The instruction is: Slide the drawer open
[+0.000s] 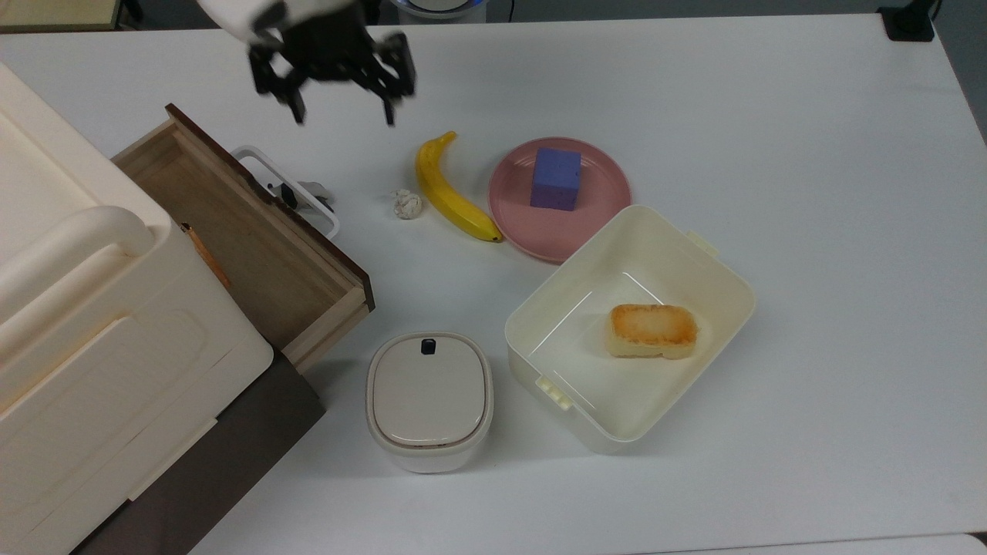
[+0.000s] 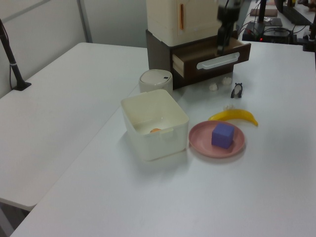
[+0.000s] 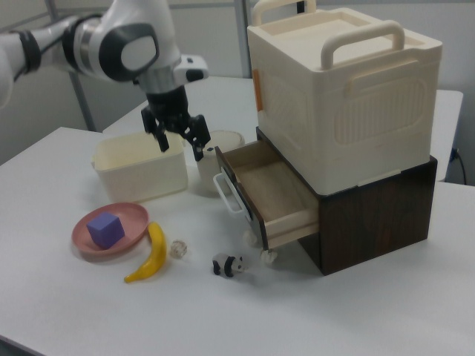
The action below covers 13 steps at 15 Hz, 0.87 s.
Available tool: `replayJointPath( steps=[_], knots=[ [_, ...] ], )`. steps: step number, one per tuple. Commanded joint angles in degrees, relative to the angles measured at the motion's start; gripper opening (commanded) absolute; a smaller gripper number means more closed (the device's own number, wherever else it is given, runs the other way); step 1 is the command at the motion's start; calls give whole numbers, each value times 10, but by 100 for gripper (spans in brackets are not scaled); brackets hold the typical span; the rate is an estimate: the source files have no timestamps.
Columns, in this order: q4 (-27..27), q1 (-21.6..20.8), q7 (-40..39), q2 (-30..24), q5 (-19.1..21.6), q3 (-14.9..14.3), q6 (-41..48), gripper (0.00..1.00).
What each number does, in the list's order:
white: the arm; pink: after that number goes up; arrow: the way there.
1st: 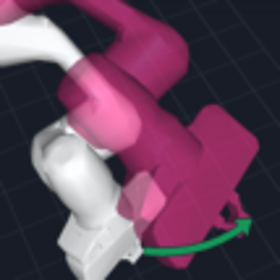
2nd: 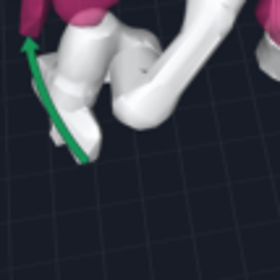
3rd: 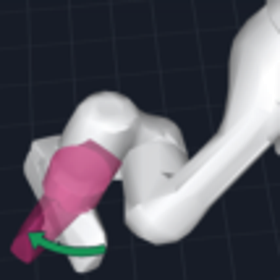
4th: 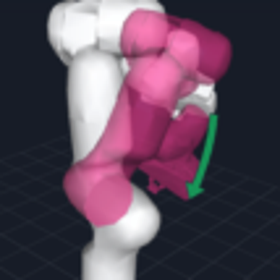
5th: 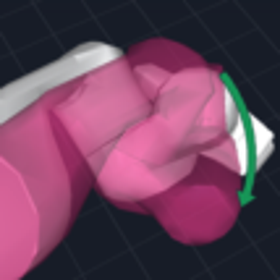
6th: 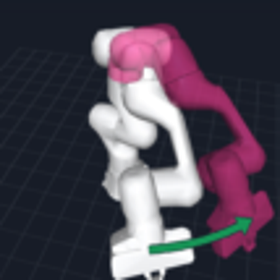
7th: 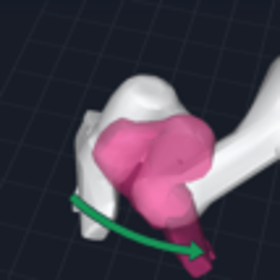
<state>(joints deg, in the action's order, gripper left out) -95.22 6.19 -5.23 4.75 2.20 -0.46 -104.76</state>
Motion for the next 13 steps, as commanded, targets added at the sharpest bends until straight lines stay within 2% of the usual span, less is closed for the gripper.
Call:
replayJointPath(
  steps=[1, 3, 4, 5, 6, 10, 13],
  knots=[
    [26, -3, 6, -44, 86, -74, 73, 100],
    [26, -11, 12, -64, 97, -101, 85, 100],
    [26, -26, 30, -70, 96, -116, 90, 100],
    [27, -57, 58, -76, 96, -153, 89, 100],
    [27, -73, 68, -76, 91, -162, 90, 100],
    [27, -73, 70, -74, 89, -158, 90, 100],
    [27, -66, 41, -74, 91, -161, 89, 100]
  ],
)
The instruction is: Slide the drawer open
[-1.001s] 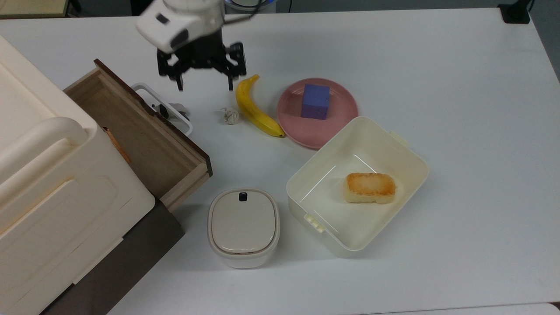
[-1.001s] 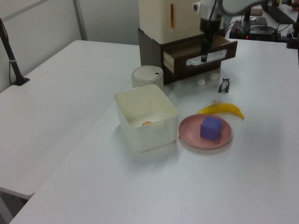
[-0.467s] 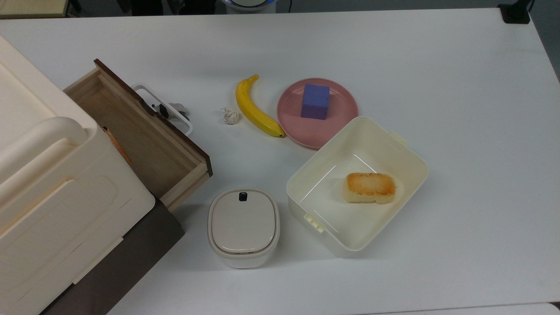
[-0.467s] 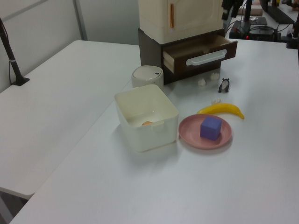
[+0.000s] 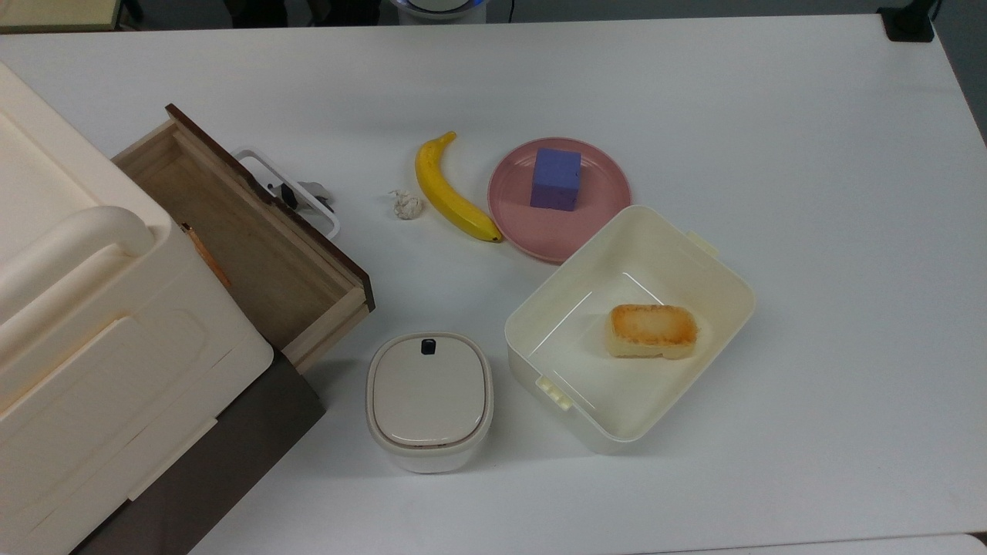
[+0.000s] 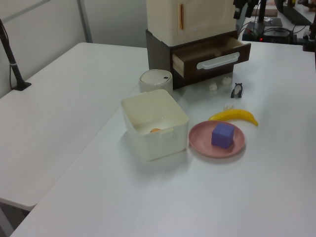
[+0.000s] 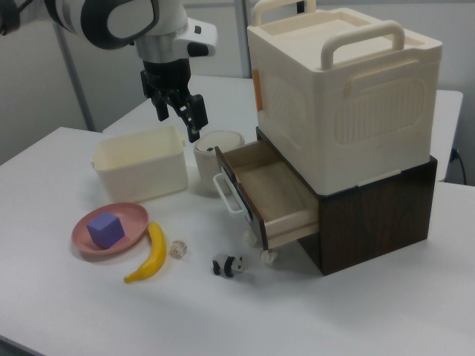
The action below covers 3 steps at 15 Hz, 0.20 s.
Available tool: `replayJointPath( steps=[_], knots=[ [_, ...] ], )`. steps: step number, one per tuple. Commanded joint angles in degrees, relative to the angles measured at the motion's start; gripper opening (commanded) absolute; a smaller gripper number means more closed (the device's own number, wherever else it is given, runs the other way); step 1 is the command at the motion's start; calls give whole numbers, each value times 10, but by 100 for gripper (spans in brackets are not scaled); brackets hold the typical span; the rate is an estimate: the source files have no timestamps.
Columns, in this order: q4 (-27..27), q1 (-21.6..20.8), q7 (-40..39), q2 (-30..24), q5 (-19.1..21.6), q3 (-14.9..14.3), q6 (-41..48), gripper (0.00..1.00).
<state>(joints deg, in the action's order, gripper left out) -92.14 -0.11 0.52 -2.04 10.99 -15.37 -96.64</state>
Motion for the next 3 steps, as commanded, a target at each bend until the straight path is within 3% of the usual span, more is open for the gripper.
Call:
replayJointPath(
  steps=[1, 3],
  knots=[
    [-4, -2, -17, -6, 5, -13, 7, 100],
    [-4, -2, -17, -6, 6, -12, 9, 100]
  ],
)
